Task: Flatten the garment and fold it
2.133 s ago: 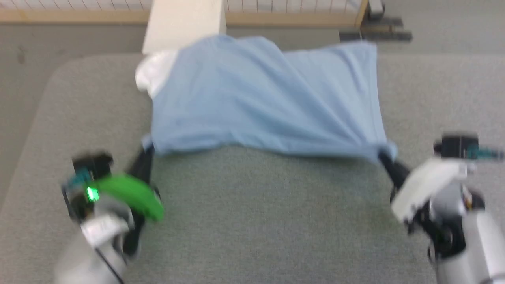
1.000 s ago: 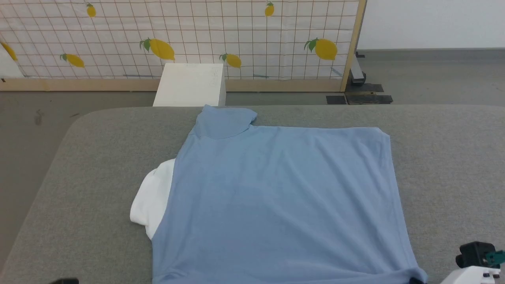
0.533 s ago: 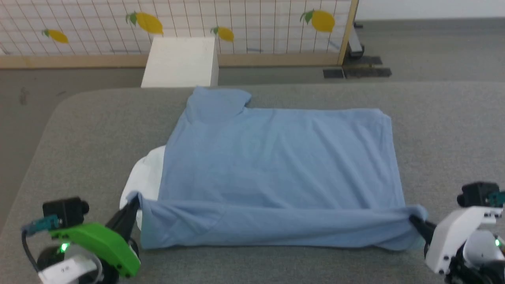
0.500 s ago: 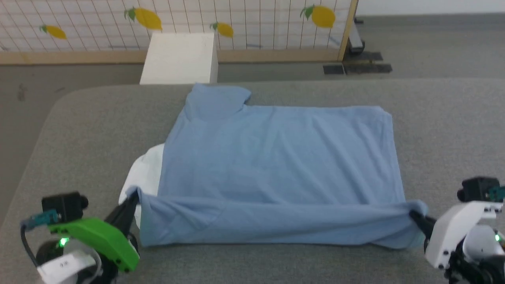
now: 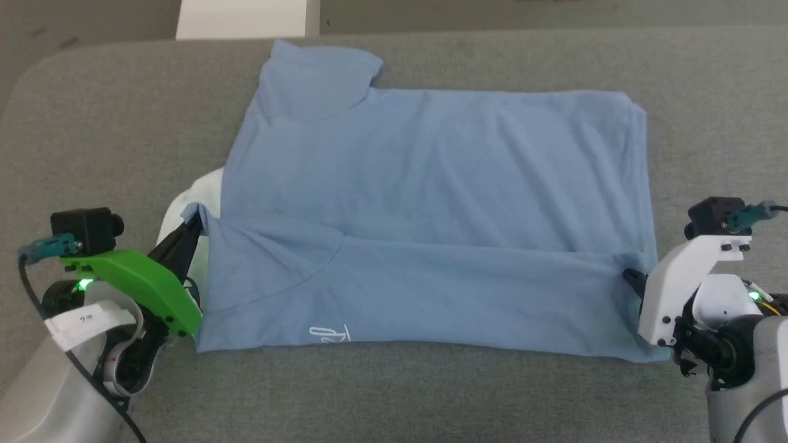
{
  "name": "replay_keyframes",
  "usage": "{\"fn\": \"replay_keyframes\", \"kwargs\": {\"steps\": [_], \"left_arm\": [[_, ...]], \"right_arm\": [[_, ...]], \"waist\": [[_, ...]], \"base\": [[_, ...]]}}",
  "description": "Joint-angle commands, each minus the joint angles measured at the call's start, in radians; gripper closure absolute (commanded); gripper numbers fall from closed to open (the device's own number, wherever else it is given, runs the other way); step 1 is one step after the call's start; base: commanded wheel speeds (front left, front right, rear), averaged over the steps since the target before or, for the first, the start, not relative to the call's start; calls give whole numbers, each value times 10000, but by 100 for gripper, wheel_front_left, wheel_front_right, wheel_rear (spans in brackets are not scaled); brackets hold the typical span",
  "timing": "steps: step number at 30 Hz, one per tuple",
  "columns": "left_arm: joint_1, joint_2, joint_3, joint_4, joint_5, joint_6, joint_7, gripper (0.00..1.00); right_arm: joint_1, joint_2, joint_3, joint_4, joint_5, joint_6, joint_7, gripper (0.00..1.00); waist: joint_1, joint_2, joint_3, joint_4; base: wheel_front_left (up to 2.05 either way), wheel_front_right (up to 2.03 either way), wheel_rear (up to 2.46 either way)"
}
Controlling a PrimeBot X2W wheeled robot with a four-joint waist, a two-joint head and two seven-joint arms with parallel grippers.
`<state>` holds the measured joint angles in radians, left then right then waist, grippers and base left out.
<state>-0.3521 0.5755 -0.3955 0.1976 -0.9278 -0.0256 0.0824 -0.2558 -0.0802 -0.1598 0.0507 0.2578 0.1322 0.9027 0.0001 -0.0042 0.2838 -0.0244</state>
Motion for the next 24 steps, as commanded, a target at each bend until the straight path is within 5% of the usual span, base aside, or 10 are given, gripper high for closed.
{"fn": "replay_keyframes", "kwargs": {"steps": [1, 10, 11, 12, 13, 21, 24], "left_arm": [[-270, -99, -38, 240, 40, -120, -3, 100], [-771, -582, -417, 1703, -130, -522, 184, 100], [-806, -618, -425, 1803, -145, -548, 152, 71], [-812, -650, -436, 1887, -202, -565, 200, 13], [-834, -650, -457, 1961, -185, -576, 195, 0], [-626, -679, -200, 1892, -451, -251, 103, 0], [-52, -622, 244, 874, -227, 196, -1052, 0]], "right_arm": [[-211, 56, 27, 82, -149, -15, 68, 100], [-373, 212, -20, 731, -689, -15, 683, 100], [-353, 224, -73, 776, -741, -15, 750, 100], [-341, 233, -93, 789, -749, -15, 759, 83], [-328, 243, -145, 789, -718, -15, 697, 3], [-144, 265, -713, 355, -133, -15, -7, 0], [472, 66, -1230, -691, 547, -15, -1258, 0]], "waist": [[-1, 42, 660, 7], [-1, 42, 800, 29], [-1, 42, 744, 38], [-1, 42, 686, 45], [-1, 42, 567, 60], [-1, 42, -822, 117], [-1, 42, -2076, 201]], "base": [[0, 0, 0], [0, 0, 0], [0, 0, 0], [0, 0, 0], [0, 0, 0], [0, 0, 0], [0, 0, 0]]}}
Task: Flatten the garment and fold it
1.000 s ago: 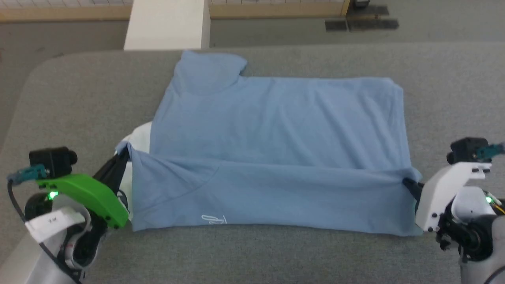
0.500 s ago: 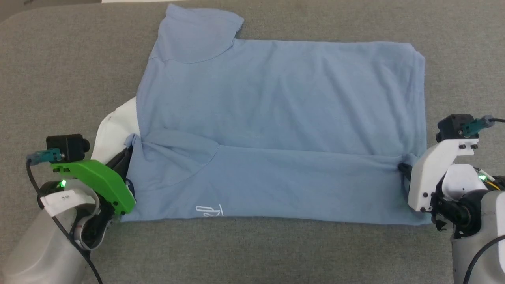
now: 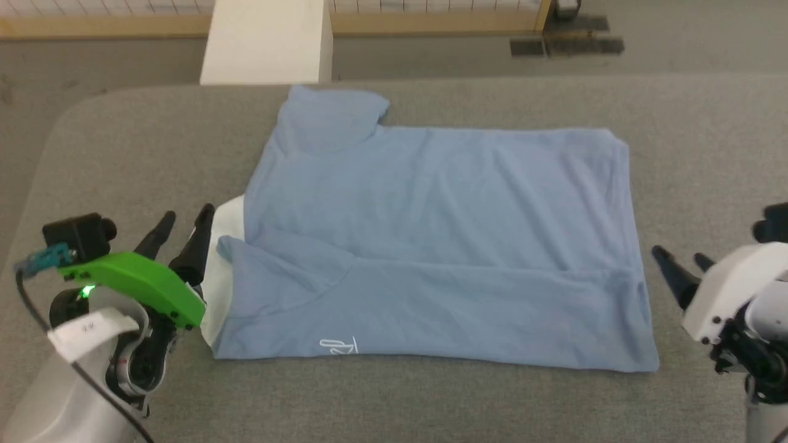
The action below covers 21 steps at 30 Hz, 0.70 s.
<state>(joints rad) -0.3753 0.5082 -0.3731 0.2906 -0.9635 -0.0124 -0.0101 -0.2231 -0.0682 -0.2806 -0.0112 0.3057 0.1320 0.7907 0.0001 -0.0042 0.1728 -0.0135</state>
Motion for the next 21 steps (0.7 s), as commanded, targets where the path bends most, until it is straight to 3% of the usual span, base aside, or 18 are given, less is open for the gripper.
{"fn": "replay_keyframes", "kwargs": {"steps": [1, 6, 12, 21], "left_arm": [[328, 71, 49, -240, 282, 111, -440, 0], [1663, 21, 137, -1089, 1027, 514, -1995, 0], [3286, -426, 460, -1647, 1784, 782, -2489, 0], [4549, -1275, 1094, -1817, 2448, 600, -2514, 0]], "right_arm": [[293, -140, 30, -244, 174, -13, -436, 0], [1479, -556, 291, -855, 766, -13, -2313, 0], [2875, -719, 535, -788, 1071, -13, -4161, 0], [3724, -628, 580, -117, 1327, -13, -5036, 0]], "waist": [[-1, 42, -1115, 98], [-1, 42, -1732, 106], [-1, 42, -2127, 107], [-1, 42, -2280, 76]], "base": [[0, 0, 0], [0, 0, 0], [0, 0, 0], [0, 0, 0]]}}
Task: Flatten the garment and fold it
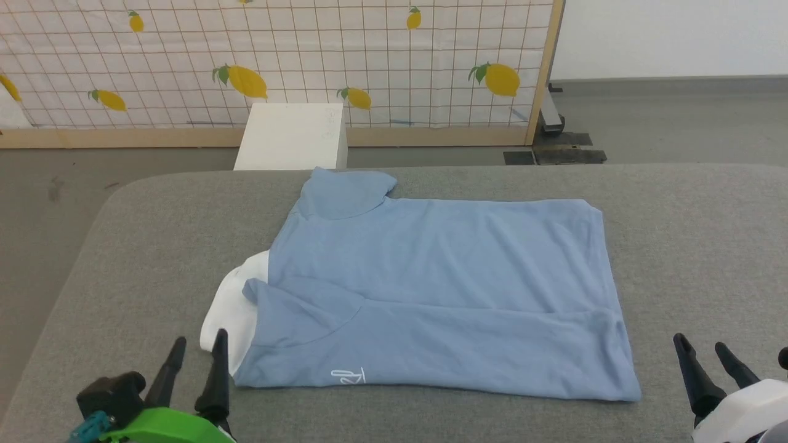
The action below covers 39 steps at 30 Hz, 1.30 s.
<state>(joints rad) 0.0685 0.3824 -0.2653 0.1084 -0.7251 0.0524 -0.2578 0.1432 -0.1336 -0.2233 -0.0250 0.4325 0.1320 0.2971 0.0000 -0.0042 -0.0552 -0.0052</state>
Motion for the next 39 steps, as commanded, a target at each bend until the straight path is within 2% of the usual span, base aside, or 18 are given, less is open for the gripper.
{"fn": "replay_keyframes", "kwargs": {"steps": [1, 5, 7, 10, 14, 17, 23, 28, 29, 30, 36, 39], "left_arm": [[111, -47, -29, 50, 60, -45, 5, 0], [-310, 43, -409, 227, 17, 192, 1269, 0], [-731, 175, -635, 270, 88, 460, 2205, 0], [-1477, 354, -1073, 527, 23, 902, 4212, 0], [-2410, 685, -1667, 884, 149, 1231, 6420, 0], [-2937, 914, -1930, 1246, 229, 1359, 7536, 0], [-3410, 1197, -2189, 2076, 228, 1318, 8631, 0], [-3082, 1039, -2232, 2621, -331, 1161, 9247, 0], [-3018, 991, -2188, 2634, -430, 1133, 9209, 63], [-2934, 964, -2169, 2663, -493, 1101, 9158, 100], [-2654, 848, -1717, 2452, -979, 1004, 8656, 100], [-2508, 909, -1367, 2038, -1150, 1059, 8258, 100]], "right_arm": [[62, 39, -20, 59, 79, -13, -119, 0], [-14, 41, -51, 139, 92, -13, -148, 0], [-97, 39, -51, 141, 82, -13, -136, 0], [-290, 52, -21, 122, 46, -13, -100, 0], [-518, 140, 53, 74, -3, -13, -71, 0], [-620, 252, 126, 53, -51, -13, -65, 0], [-791, 461, 205, -17, -160, -13, -127, 0], [-886, 540, 303, -94, -304, -13, -111, 0], [-897, 545, 318, -122, -335, -13, -98, 0], [-912, 546, 342, -163, -381, -13, -63, 0], [-1025, 295, 528, -435, -1061, -13, 682, 0], [-1253, 206, 612, -487, -1492, -13, 1791, 0]], "waist": [[0, 42, 4, -11], [0, 42, 94, -23], [0, 42, 187, -41], [0, 42, 377, -92], [0, 42, 714, -219], [0, 42, 1014, -351], [0, 42, 1592, -586], [0, 42, 1825, -710], [0, 42, 1852, -718], [0, 42, 1878, -722], [0, 42, 1952, -628], [0, 42, 1950, -616]], "base": [[0, 0, 0], [0, 0, 0], [0, 0, 0], [0, 0, 0], [0, 0, 0], [0, 0, 0], [0, 0, 0], [0, 0, 0], [0, 0, 0], [0, 0, 0], [0, 0, 0], [0, 0, 0]]}}
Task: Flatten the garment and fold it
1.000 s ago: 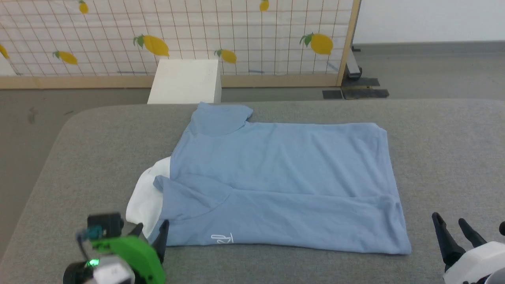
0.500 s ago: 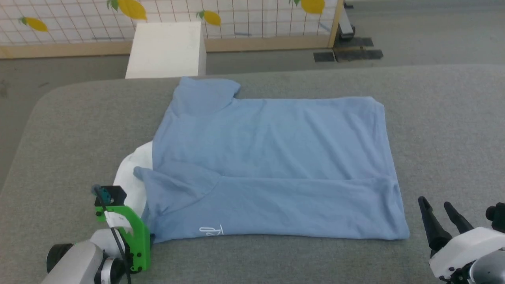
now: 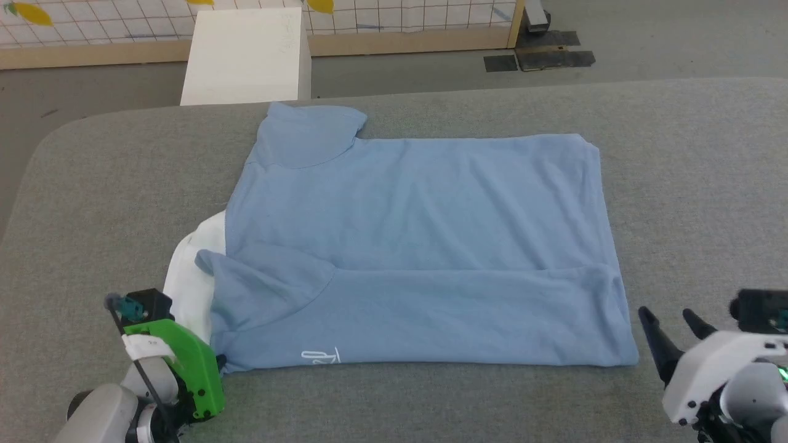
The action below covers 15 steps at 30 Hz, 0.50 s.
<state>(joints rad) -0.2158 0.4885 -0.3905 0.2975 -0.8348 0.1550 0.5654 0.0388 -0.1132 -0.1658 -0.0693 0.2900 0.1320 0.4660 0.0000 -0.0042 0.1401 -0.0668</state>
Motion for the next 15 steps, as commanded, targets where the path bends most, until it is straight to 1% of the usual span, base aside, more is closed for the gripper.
{"fn": "replay_keyframes", "kwargs": {"steps": [1, 6, 8, 10, 12, 15], "left_arm": [[394, -111, -22, -10, -73, 67, -88, 100], [807, 44, 363, -1022, -230, 302, -414, 100], [922, 130, 400, -1421, -215, 385, -411, 100], [995, 207, 463, -1748, -220, 438, -431, 100], [1010, 264, 526, -2018, -247, 458, -439, 100], [1019, 308, 546, -2228, -259, 481, -420, 100]], "right_arm": [[-316, -23, 72, -43, -204, -13, 515, 0], [-993, -264, 435, 255, -1017, -13, 3219, 0], [-1219, -441, 660, 370, -1408, -13, 4133, 0], [-1424, -417, 773, 503, -1560, -13, 4866, 0], [-1601, -456, 1014, 568, -1788, -13, 5301, 0], [-1701, -394, 1262, 760, -1983, -13, 5642, 0]], "waist": [[0, 42, -3, -1], [0, 42, 146, 121], [0, 42, 293, 231], [0, 42, 444, 332], [0, 42, 642, 463], [0, 42, 874, 578]], "base": [[0, 0, 0], [0, 0, 0], [0, 0, 0], [0, 0, 0], [0, 0, 0], [0, 0, 0]]}}
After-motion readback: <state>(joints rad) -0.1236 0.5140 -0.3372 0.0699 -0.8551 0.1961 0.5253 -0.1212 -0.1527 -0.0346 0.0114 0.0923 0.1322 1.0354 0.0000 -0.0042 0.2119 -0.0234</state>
